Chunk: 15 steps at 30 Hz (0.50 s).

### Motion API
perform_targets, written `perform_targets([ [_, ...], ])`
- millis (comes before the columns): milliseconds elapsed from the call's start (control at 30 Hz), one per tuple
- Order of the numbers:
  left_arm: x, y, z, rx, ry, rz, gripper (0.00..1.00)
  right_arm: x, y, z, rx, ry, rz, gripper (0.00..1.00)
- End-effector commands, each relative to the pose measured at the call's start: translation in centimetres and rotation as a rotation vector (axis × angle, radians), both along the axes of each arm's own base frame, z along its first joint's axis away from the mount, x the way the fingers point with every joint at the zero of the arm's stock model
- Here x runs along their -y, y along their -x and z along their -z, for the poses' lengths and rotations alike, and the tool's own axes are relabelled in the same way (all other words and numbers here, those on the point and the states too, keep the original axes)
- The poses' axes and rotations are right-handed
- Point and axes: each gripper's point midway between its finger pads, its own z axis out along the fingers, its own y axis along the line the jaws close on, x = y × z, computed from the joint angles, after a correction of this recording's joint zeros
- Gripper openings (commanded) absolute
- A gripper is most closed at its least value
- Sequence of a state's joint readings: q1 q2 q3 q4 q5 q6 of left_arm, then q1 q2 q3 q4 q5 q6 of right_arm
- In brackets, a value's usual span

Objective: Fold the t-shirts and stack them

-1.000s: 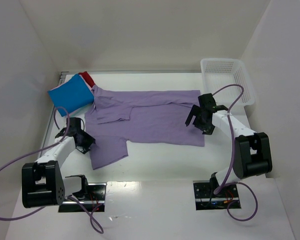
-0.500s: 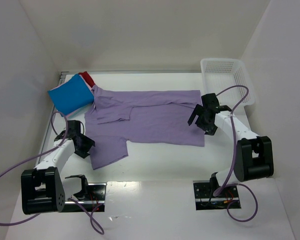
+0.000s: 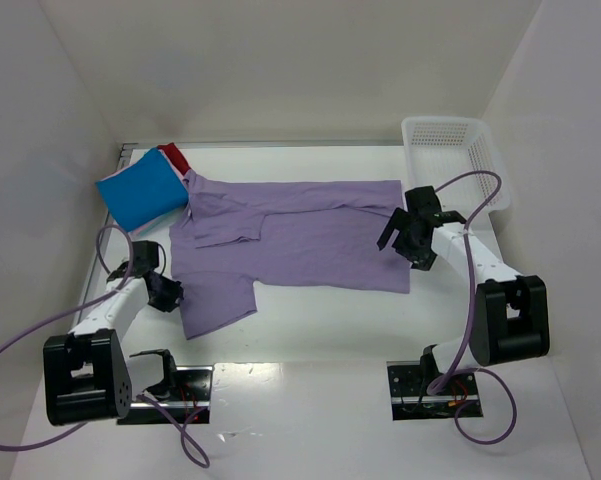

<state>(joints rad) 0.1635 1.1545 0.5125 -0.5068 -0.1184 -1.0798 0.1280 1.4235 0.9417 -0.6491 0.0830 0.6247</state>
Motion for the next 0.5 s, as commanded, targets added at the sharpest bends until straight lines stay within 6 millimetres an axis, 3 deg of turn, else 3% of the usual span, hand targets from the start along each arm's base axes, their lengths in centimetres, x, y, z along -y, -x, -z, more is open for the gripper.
perform_targets([
  [0,-0.3,0.1,0.7,-0.014,-0.005,-0.008,0.30,1.0,0.1,-0.8,0.012,0.007,0.051,1.00],
  [100,-0.1,0.0,1.0,-0.020,0.005,-0.005,0.30,1.1,0.6,-0.4,-0.006,0.010,0.051,1.00],
  [233,0.1,0.2,1.3,-0.038,0.013,0.007,0.10,0.9,1.0,0.2,-0.027,0.004,0.047,1.00],
  [267,0.1,0.2,1.1,-0.039,0.014,0.007,0.00,1.1,1.3,0.5,-0.038,-0.003,0.053,1.00],
  [367,0.1,0.5,0.9,-0.059,0.017,0.007,0.00,0.9,1.3,0.8,-0.048,-0.014,0.057,1.00],
  [467,0.0,-0.4,-0.4,-0.015,0.009,0.007,0.00,0.9,1.6,1.1,-0.073,-0.033,0.073,1.00],
])
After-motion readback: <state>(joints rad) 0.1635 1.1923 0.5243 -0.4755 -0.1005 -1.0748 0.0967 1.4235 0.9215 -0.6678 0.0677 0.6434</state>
